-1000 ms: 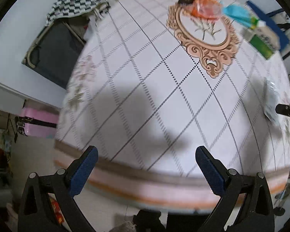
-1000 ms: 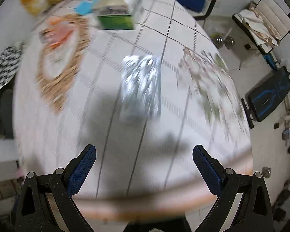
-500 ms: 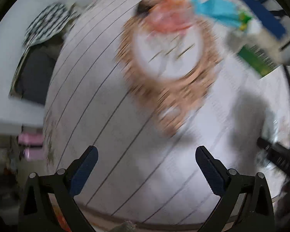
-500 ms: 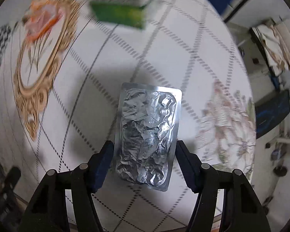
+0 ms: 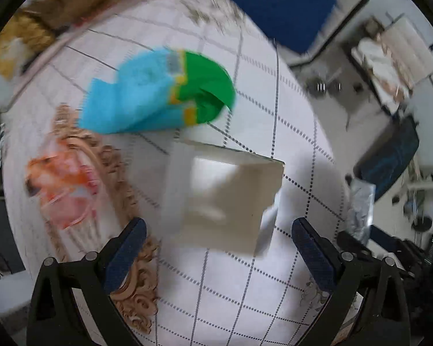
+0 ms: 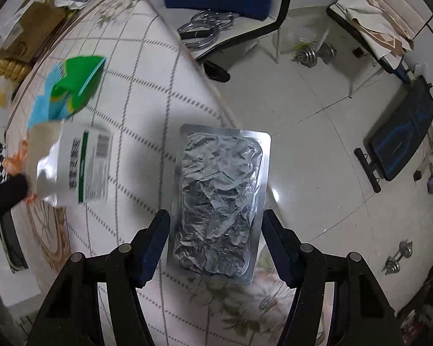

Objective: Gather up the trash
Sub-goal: 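Grasp the silver blister pack with the right tool while the left tool grasps the white medicine box, then carry the blister pack and medicine box down over the trash bin with both tools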

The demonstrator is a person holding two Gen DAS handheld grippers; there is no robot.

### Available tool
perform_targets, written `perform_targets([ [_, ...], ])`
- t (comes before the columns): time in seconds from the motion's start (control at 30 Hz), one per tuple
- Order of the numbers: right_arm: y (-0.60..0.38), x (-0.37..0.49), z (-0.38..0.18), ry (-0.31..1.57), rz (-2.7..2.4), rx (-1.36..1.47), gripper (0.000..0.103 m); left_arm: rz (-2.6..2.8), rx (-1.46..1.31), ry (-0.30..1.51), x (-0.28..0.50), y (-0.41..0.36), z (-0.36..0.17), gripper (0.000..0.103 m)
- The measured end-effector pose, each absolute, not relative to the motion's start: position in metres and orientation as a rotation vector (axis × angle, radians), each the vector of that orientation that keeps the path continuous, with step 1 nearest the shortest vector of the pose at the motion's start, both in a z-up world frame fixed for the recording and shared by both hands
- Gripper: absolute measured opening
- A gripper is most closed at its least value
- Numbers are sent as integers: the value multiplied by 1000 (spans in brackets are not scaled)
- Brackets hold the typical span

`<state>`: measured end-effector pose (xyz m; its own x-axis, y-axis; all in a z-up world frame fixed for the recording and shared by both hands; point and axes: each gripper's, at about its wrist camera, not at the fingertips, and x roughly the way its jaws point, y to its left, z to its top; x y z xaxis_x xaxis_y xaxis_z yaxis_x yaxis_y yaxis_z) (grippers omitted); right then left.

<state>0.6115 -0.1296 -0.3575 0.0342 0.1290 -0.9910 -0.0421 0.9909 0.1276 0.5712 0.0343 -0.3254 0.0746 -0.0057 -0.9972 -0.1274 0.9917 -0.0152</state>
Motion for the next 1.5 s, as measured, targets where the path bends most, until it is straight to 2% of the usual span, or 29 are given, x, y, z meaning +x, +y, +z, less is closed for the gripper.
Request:
perform_targets([
  [0.07, -136, 619, -356, 1535, 132, 74, 67, 94, -90, 1527, 579, 29, -340, 102],
  [0.13, -139, 621, -358, 1535, 131, 68, 67, 98, -77, 1522, 580, 25, -346, 86],
  [0.2, -140, 627, -365, 1539, 131, 59, 67, 98, -81, 1491, 578, 23, -342, 82],
  [0.4, -132, 622, -367, 1530, 157, 33, 67, 164, -97, 1417, 547, 34, -319, 81],
  [0.73, -107, 584, -343, 1455, 266, -54, 67, 351, -213, 1288, 442, 76, -275, 81],
  [1.13, -78, 448, -284, 1335, 472, -111, 67, 478, -277, 1144, 261, 79, -222, 81],
  [1.33, -80, 338, -252, 1273, 556, -105, 67, 453, -298, 1079, 158, 69, -204, 81],
  [1.5, -102, 241, -241, 1265, 558, -92, 67, 416, -347, 1088, 79, 56, -210, 81],
])
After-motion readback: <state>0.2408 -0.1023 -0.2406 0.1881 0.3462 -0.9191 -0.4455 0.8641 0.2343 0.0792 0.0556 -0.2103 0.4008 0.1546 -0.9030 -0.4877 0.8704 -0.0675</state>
